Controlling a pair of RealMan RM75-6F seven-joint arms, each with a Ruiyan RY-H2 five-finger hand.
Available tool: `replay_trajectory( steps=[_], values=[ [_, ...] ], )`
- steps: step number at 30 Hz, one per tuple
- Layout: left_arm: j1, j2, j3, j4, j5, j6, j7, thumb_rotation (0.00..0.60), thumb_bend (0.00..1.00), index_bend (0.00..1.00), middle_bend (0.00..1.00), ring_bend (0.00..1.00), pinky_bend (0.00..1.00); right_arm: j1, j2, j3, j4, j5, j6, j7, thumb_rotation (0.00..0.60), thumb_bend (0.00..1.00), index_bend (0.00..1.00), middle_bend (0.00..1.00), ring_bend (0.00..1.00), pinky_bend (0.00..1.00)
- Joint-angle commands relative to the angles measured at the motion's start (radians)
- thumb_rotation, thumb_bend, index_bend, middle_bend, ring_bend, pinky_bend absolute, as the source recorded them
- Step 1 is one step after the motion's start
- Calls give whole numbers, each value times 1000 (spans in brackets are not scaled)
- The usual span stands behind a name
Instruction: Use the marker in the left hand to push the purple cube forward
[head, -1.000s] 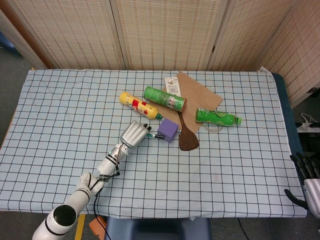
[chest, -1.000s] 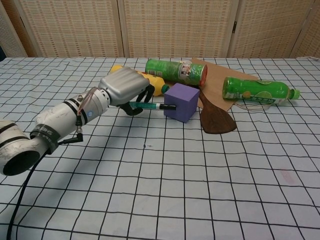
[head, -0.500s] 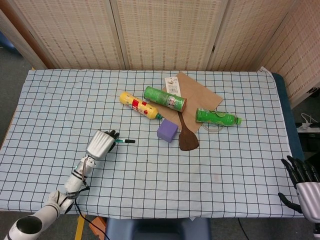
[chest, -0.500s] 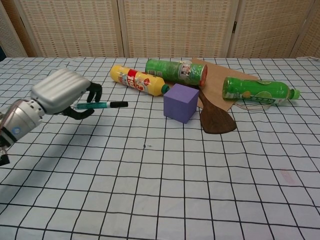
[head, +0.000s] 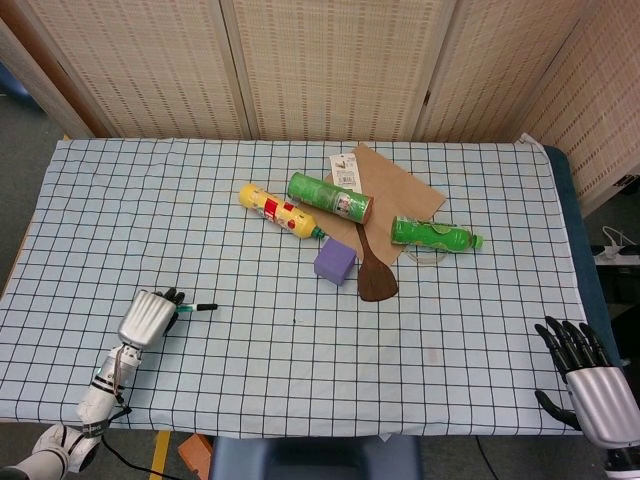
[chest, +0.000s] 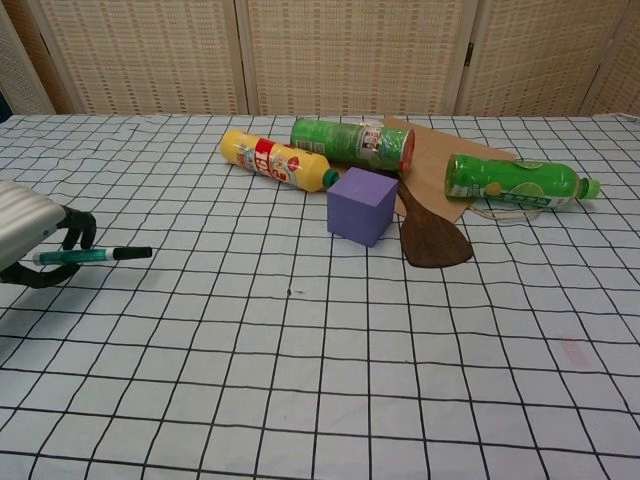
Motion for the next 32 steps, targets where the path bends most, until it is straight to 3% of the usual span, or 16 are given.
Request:
replay_trajectory(
  steps=[1, 7, 10, 15, 17, 19, 22, 26, 32],
  values=[
    [2, 16, 11, -20, 1, -54, 29, 600, 610, 505, 559, 781, 954, 0, 2, 1, 1, 3, 0, 4, 600, 126, 0, 0, 0, 0],
    [9, 93, 20, -137, 1, -96, 58, 600, 537, 150, 337, 741, 928, -5, 7, 1, 4, 4, 12, 16, 600, 126, 0, 0, 0, 0],
    [18, 137, 18, -222, 8, -75, 88, 600, 494, 45, 235, 714, 917, -9, 9, 0, 5, -1, 23, 20, 600, 126, 0, 0, 0, 0],
    [77, 255, 13, -463, 42, 82, 145, 600, 452, 23, 154, 598, 796, -19, 15, -7, 9, -20, 47, 35, 600, 126, 0, 0, 0, 0],
    [124, 321, 22, -594, 57, 165, 142, 600, 438, 28, 151, 466, 659, -23, 19, -10, 12, -30, 57, 44, 600, 126, 0, 0, 0, 0],
    [173, 379, 41, -705, 64, 228, 101, 600, 419, 41, 148, 236, 454, -27, 22, -14, 15, -38, 65, 52, 600, 126, 0, 0, 0, 0],
    [265, 463, 87, -836, 61, 310, 20, 600, 394, 53, 96, 42, 244, -33, 24, -19, 20, -52, 81, 61, 600, 125, 0, 0, 0, 0],
    [351, 517, 132, -881, 74, 371, -2, 600, 363, 22, 48, 0, 156, -42, 21, -29, 27, -86, 103, 60, 600, 126, 0, 0, 0, 0],
    [376, 569, 129, -942, 81, 361, -14, 600, 359, 0, 19, 0, 134, -47, 9, -41, 30, -121, 106, 32, 600, 126, 0, 0, 0, 0]
  ],
)
